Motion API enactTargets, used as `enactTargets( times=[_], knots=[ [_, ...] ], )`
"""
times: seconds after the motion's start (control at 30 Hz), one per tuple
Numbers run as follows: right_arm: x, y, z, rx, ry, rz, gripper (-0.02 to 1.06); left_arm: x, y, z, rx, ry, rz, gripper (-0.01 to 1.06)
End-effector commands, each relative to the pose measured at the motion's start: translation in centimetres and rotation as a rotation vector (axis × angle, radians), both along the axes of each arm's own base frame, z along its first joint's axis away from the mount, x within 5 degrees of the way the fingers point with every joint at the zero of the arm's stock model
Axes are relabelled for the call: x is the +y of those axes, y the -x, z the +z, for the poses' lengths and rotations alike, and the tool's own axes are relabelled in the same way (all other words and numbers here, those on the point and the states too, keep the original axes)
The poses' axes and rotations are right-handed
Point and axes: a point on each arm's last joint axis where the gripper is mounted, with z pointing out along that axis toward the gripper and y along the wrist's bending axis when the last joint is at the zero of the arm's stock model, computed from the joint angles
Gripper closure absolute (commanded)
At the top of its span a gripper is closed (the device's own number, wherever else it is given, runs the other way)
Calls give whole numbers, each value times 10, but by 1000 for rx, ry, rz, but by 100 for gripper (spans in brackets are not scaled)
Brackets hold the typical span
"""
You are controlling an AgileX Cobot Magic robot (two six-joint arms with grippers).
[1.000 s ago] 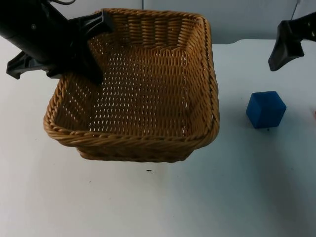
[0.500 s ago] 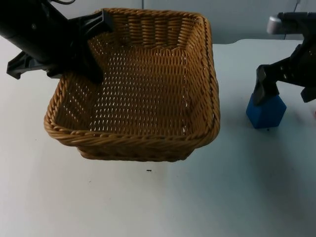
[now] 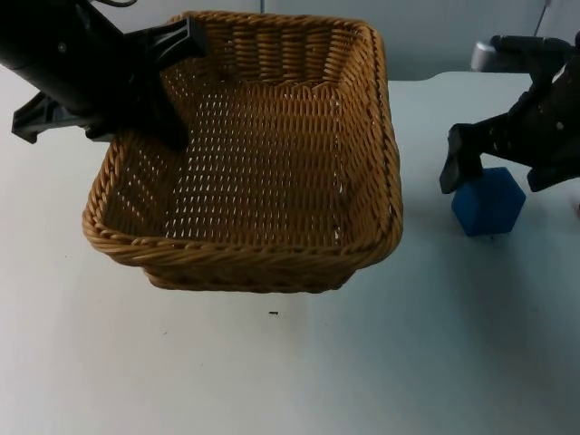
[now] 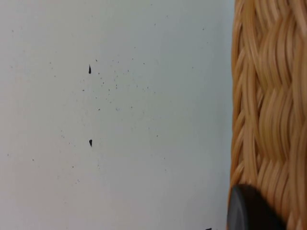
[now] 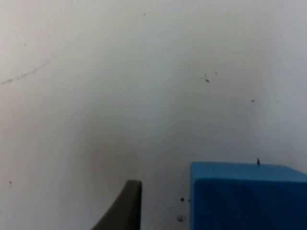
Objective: Pick up the basket with the left hand and place the blue cube into the basket with the right hand.
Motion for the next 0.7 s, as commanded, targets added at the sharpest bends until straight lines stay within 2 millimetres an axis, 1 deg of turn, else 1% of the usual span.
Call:
enactTargets(
  times=[0.0, 0.1, 0.5, 0.57, 0.63, 0.67],
  knots=[
    [6, -3, 1, -8, -7, 6, 3, -3, 1, 7, -14, 26, 15, 105],
    [13, -4, -3, -4, -4, 25, 6, -3, 1, 7, -14, 25, 10, 105],
    [12, -4, -18, 29, 3, 15, 6, -3, 1, 7, -17, 23, 6, 105],
    [12, -4, -18, 26, -1, 4, 8, -3, 1, 7, -21, 21, 0, 105],
    [12, -5, -18, 24, -2, 1, 16, -3, 1, 7, -22, 20, -1, 105],
    [12, -5, -18, 24, -2, 1, 16, -3, 1, 7, -22, 20, -1, 105]
  ],
)
